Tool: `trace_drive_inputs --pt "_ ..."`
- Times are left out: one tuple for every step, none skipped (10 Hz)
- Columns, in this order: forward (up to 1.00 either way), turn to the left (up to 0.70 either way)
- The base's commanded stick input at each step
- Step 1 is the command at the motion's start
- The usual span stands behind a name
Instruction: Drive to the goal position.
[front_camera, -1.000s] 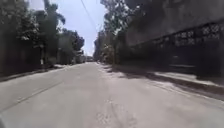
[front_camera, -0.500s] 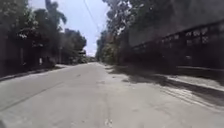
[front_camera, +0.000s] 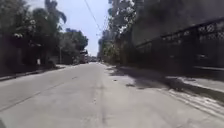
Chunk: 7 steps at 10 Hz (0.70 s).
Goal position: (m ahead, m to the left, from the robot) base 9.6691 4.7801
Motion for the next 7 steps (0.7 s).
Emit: trace_drive_inputs --pt "1.00 0.02" --pt "1.00 0.02" --pt "1.00 0.02" --pt "1.00 0.30" --pt "1.00 0.42" --pt "1.00 0.23" --pt "1.00 0.02"
